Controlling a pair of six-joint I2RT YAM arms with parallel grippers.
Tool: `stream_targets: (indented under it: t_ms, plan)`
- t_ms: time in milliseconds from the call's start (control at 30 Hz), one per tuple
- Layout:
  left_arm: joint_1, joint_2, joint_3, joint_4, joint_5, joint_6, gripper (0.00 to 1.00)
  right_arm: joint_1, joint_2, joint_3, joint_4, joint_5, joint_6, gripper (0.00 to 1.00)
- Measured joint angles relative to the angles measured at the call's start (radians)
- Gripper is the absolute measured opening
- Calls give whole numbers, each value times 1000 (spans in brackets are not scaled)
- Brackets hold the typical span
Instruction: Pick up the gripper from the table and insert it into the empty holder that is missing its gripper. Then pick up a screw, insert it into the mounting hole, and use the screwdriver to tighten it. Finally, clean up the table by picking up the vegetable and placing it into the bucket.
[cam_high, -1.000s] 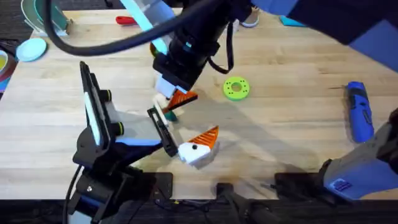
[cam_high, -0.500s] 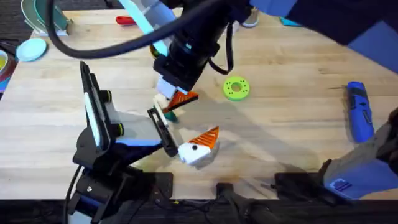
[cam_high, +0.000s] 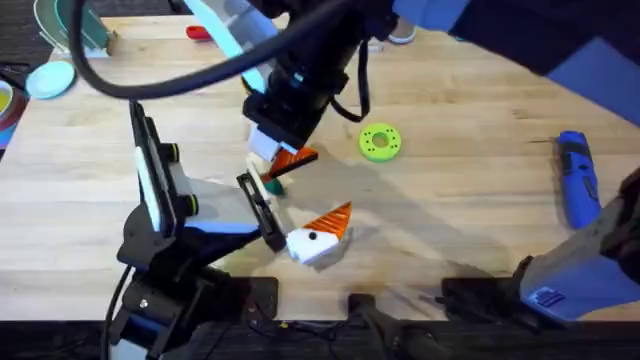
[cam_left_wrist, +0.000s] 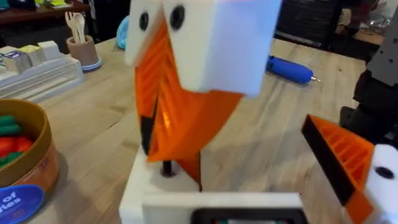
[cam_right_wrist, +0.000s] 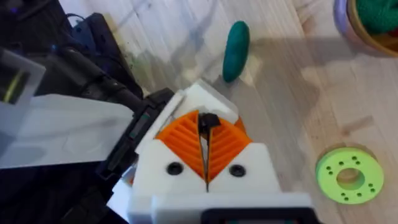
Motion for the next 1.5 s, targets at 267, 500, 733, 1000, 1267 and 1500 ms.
stream_targets:
  t_ms: [267, 500, 733, 1000, 1267, 1500]
  plan:
    - [0, 0, 0, 0, 1, 0, 992, 17, 0, 0, 21, 8, 0, 6]
    - [0, 0, 0, 0, 1, 0, 993, 17, 0, 0, 20, 8, 0, 6]
    - [0, 0, 0, 0, 1, -2, 993, 25, 0, 0, 21, 23, 0, 6]
    - [0, 7, 0, -1, 7, -10, 993, 43, 0, 1, 6, 71, -3, 6]
    - [0, 7, 0, -1, 7, -10, 992, 45, 0, 1, 4, 80, -3, 6]
    - [0, 7, 0, -1, 7, -10, 993, 46, 0, 1, 0, 95, -2, 6]
